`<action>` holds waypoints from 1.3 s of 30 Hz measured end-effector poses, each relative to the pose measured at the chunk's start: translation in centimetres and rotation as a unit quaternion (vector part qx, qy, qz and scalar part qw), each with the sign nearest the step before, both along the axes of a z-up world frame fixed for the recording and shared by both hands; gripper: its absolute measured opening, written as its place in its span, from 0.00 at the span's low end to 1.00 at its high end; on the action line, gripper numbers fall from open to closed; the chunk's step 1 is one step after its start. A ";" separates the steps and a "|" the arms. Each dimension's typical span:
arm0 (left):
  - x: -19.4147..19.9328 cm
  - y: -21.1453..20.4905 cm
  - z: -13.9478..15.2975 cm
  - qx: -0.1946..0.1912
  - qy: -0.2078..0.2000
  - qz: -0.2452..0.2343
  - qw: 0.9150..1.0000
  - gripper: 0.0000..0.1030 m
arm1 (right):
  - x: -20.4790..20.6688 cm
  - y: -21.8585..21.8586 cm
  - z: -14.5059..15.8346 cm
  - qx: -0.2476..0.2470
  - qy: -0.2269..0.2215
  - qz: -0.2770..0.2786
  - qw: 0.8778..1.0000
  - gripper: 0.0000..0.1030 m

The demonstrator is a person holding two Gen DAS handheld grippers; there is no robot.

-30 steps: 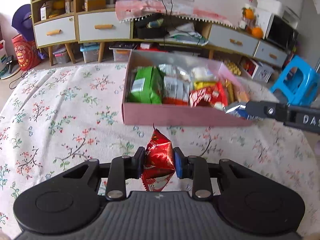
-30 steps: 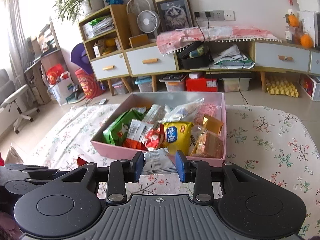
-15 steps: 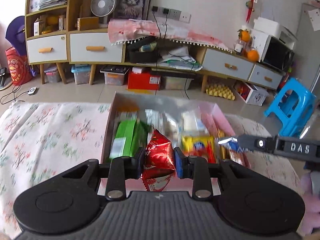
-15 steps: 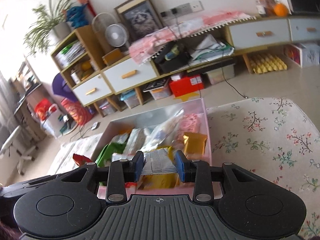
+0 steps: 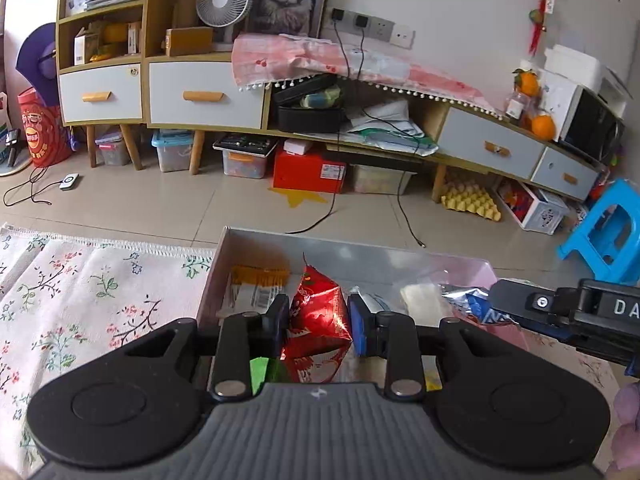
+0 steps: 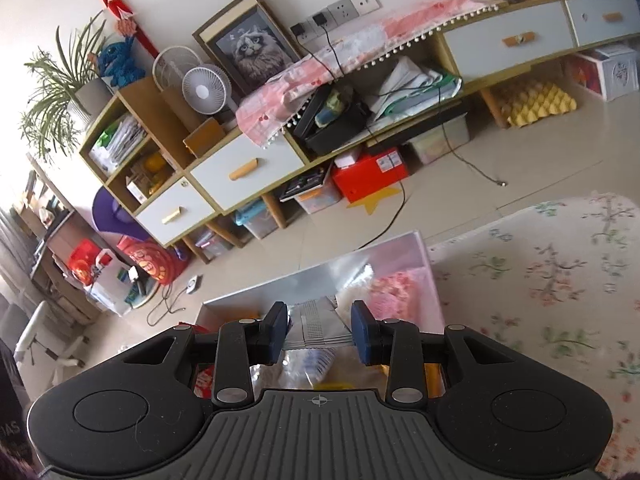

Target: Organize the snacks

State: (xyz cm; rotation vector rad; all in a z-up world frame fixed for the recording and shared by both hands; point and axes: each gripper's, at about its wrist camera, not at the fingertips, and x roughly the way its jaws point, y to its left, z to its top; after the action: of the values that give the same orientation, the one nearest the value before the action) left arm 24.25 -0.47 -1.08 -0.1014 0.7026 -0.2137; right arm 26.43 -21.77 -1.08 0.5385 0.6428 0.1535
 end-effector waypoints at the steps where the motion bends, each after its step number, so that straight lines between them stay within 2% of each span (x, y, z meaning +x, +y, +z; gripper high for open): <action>1: 0.0 0.0 -0.1 0.000 -0.001 0.000 1.000 0.29 | 0.3 0.3 -0.1 -0.002 0.001 0.002 1.000 0.32; 6: 0.1 0.2 0.0 0.002 -0.012 -0.006 1.000 0.33 | 1.4 1.5 -0.3 0.000 -0.002 0.008 1.000 0.37; 9: 0.1 0.2 0.1 0.006 -0.013 -0.007 1.000 0.41 | 1.6 1.5 -0.3 0.014 0.005 0.005 1.000 0.49; 16: -0.7 0.6 0.7 0.011 -0.007 -0.006 1.000 0.54 | 0.3 1.0 0.4 -0.004 0.011 0.004 1.000 0.53; 25: -3.5 1.0 2.0 0.024 -0.007 -0.016 1.000 0.75 | -3.4 0.4 2.3 -0.028 0.005 0.006 1.000 0.72; 29: -4.9 1.4 2.6 0.025 -0.002 -0.022 0.999 0.84 | -5.4 0.7 3.4 -0.039 0.002 0.015 0.999 0.74; 31: -5.7 1.5 2.9 0.026 0.001 -0.024 0.999 0.88 | -6.3 0.9 3.8 -0.049 0.003 0.019 0.999 0.82; 35: -7.3 1.7 3.3 0.036 0.002 -0.022 0.999 0.98 | -8.3 1.2 4.4 -0.065 0.005 0.023 0.998 0.84; 39: -8.9 1.8 3.5 0.047 0.015 -0.016 0.999 0.99 | -10.2 1.2 4.4 -0.072 0.020 0.024 0.997 0.86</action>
State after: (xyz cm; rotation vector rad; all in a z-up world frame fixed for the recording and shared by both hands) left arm 15.39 1.37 2.45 -0.0042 0.7435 -0.2094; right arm 16.28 -20.54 3.27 0.3873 0.7008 0.1406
